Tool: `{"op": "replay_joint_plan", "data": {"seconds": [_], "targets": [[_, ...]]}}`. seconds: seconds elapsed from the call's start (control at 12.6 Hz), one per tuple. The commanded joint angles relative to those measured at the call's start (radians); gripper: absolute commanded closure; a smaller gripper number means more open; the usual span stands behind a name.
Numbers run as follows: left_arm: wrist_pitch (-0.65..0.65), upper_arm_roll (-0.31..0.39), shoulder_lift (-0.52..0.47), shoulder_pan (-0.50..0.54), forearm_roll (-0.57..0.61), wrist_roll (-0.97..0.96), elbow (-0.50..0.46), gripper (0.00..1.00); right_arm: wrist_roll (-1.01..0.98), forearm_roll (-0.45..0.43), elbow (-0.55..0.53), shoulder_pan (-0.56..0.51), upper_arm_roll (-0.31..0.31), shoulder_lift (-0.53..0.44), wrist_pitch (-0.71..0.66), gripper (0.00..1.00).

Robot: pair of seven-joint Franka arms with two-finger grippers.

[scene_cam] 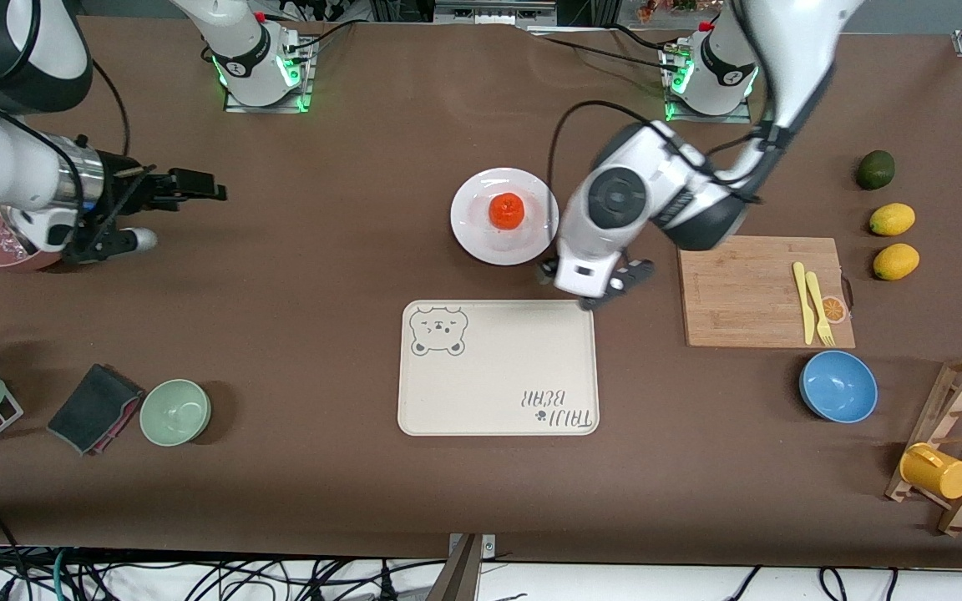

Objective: Place orange and plate with both arms
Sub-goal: 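Withdraw the left gripper while the right gripper reaches toward the plate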

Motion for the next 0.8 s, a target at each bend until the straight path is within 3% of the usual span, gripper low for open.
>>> {"op": "replay_joint_plan", "data": {"seconds": [0.0, 0.32, 0.72], "targets": [[-0.074, -0.016, -0.047, 0.129, 0.002, 0.163, 0.013, 0.0, -0.002, 0.157, -0.094, 0.0, 0.008, -0.018, 0.055, 0.0], [-0.216, -0.015, -0.055, 0.359, 0.002, 0.56, 0.09, 0.0, -0.082, 0.291, -0.184, 0.0, 0.098, -0.004, 0.203, 0.0], [-0.244, -0.009, -0.085, 0.583, -0.002, 0.965, 0.13, 0.0, -0.408, 0.574, -0.28, 0.0, 0.103, 0.132, 0.254, 0.0]]}}
